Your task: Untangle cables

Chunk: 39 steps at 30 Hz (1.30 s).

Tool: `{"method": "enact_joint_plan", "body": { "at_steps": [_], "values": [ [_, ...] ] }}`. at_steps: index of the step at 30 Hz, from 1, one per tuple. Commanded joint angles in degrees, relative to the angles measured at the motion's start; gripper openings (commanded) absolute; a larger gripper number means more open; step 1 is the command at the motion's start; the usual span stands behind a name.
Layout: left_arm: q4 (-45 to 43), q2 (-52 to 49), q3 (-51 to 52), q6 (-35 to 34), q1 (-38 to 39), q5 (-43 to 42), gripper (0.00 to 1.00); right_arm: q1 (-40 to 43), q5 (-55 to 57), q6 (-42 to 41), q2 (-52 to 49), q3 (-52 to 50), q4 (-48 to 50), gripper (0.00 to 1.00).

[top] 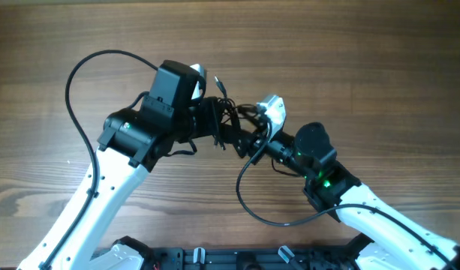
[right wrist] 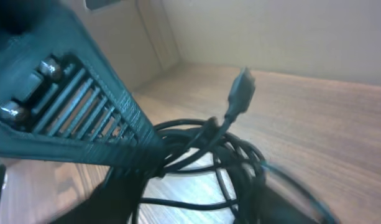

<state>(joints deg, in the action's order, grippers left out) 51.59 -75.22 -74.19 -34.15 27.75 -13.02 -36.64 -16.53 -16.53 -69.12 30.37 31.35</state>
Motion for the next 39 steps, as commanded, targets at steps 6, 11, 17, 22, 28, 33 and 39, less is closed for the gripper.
{"method": "enact_joint_plan", "body": {
  "at_steps": [6,11,17,22,28,33,39],
  "values": [
    [-6.2,-0.3,0.1,-18.4,-7.7,-1.5,0.04,3.3,-5.7,-11.5,7.8,0.4,-12.4,1.00],
    [-9.2,-0.3,0.1,-37.2,-7.8,0.5,0.04,1.5,-15.7,-13.9,4.3,0.4,-15.1,1.00],
    [-7.5,-0.3,0.1,-63.1,-7.8,1.0,0.04,-3.6,-6.1,-13.4,-4.0,0.4,-13.6,1.00],
    [-6.4,-0.3,0.1,-74.3,-7.3,0.4,0.04,-4.6,-1.9,-12.2,-13.9,0.4,3.3,1.00],
    [-4.2,-0.3,0.1,-83.5,-7.2,-2.4,0.04,-4.6,-1.6,-18.4,-23.1,0.4,24.9,0.85],
    [-4.5,-0.3,0.1,-87.1,-6.4,-5.7,0.04,-4.7,2.3,-22.7,-26.1,0.4,26.5,0.41],
    [-5.6,-0.3,0.1,-89.5,-6.9,-5.6,0.04,-4.6,-0.7,-22.6,-26.1,0.4,22.4,0.04]
  ]
}}
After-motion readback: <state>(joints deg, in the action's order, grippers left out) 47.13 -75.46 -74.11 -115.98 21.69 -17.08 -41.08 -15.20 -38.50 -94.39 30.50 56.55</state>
